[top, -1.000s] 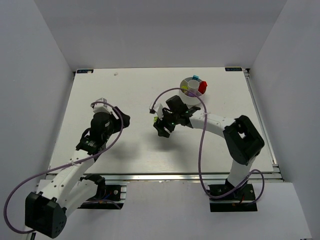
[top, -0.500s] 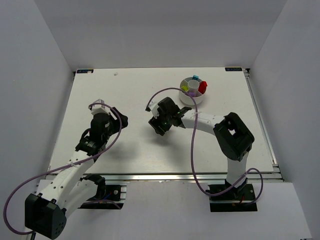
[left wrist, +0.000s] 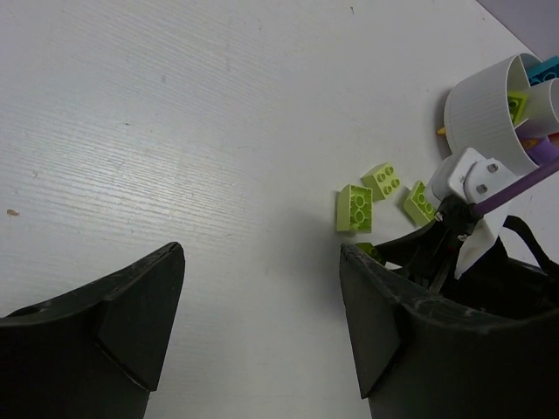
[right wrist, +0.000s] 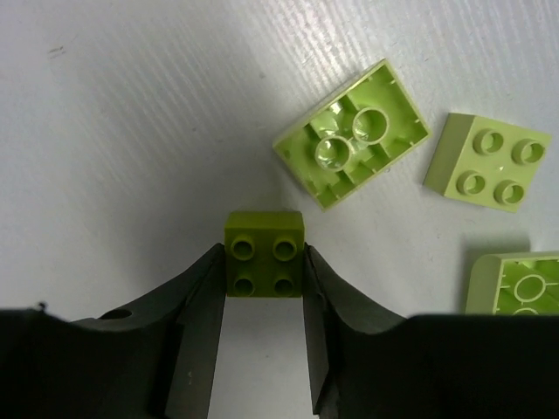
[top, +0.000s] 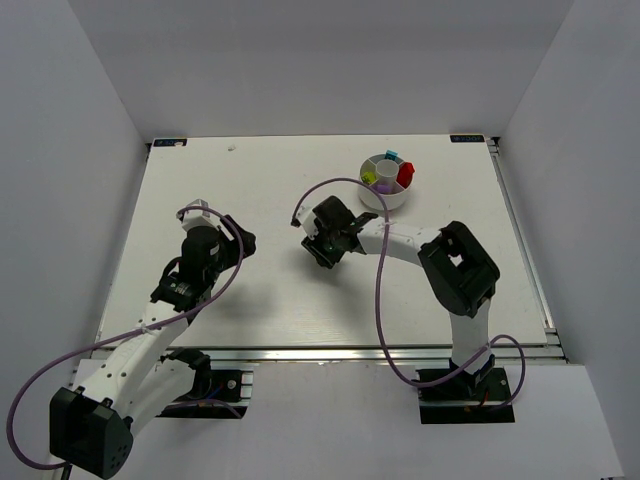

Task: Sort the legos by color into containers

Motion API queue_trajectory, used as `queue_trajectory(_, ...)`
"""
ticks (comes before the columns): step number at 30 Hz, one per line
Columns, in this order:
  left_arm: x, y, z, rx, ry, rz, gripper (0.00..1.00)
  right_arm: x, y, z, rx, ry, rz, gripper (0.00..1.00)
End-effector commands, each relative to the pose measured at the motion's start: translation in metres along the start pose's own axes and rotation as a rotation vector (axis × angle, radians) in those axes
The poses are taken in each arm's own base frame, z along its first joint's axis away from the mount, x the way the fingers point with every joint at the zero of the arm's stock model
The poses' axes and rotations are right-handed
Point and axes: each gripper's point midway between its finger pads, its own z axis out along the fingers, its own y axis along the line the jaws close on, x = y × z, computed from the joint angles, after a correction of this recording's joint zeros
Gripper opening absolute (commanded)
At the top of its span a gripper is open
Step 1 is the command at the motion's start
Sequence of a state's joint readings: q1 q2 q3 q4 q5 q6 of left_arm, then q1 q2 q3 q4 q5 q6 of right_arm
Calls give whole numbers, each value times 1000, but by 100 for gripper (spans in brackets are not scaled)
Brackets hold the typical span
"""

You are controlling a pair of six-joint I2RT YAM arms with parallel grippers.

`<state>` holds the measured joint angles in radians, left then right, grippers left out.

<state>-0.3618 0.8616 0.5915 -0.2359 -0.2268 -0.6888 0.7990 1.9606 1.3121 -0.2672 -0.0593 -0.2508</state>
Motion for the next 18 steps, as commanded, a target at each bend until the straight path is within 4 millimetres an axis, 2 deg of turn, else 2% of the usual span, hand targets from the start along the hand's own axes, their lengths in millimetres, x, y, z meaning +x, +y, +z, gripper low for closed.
queue_trajectory(1, -7, -2, -4, 3, -22, -13, 81, -34, 0, -34, -13, -83, -112, 6)
queue_trajectory(2, -7, -1, -4, 1, -22, -13, 81, -46, 3, -51, -26, -125, -141, 0)
queue_trajectory(4, -8, -1, -5, 2, -27, -14, 81, -65, -2, -72, -2, -181, -224, 0)
queue_trajectory(5, -8, -2, -5, 6, -26, -15, 81, -80, -9, -89, 40, -230, -249, 0)
queue_trajectory(8, -7, -3, -4, 16, -27, -21, 81, -120, -51, -118, 202, -329, -256, 0)
queue_trajectory(10, -7, -5, -4, 22, -24, -21, 81, -126, -90, -126, 294, -324, -194, 0)
queue_trajectory(11, -7, -5, -4, 23, -23, -21, 81, -134, -120, -129, 348, -326, -126, 0)
queue_trajectory(13, -7, -6, -4, 24, -22, -18, 80, -129, -145, -130, 372, -283, -55, 0)
queue_trajectory(14, -9, -6, -5, 26, -26, -17, 81, -117, -168, -119, 384, -245, 8, 0)
queue_trajectory(15, -9, -6, -6, 27, -27, -18, 81, -134, -182, -133, 408, -281, 21, 0)
queue_trajectory(18, -8, -5, -7, 30, -31, -23, 81, -124, -218, -132, 459, -247, 34, 0)
